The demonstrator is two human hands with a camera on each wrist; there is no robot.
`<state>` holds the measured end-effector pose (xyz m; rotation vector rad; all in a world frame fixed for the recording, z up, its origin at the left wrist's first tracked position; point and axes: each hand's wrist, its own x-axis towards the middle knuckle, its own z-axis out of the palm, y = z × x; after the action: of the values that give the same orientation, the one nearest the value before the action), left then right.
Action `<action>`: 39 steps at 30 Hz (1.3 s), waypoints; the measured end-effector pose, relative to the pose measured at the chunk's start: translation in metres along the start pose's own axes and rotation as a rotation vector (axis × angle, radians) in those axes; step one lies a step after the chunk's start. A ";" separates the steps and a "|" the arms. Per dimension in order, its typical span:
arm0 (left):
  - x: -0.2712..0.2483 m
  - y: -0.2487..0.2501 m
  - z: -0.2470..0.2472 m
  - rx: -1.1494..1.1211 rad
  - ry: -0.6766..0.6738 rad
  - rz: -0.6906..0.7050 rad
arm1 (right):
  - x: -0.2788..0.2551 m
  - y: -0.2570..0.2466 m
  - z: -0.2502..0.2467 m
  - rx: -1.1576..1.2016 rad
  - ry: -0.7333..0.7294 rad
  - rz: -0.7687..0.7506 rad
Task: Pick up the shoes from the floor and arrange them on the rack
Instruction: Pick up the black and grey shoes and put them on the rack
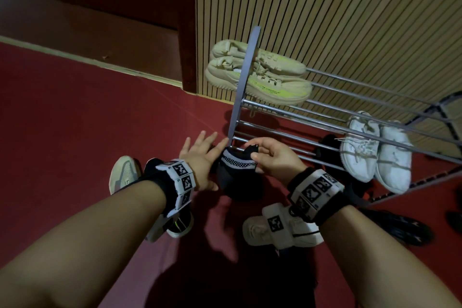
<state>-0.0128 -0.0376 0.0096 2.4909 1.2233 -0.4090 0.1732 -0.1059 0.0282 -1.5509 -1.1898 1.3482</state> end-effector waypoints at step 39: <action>-0.065 0.043 0.001 -1.323 0.075 0.173 | -0.073 0.018 0.019 -0.039 0.007 -0.020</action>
<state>-0.0166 -0.1080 0.0415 1.4092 0.8157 0.4393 0.1563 -0.1818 0.0292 -1.5659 -1.2311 1.3128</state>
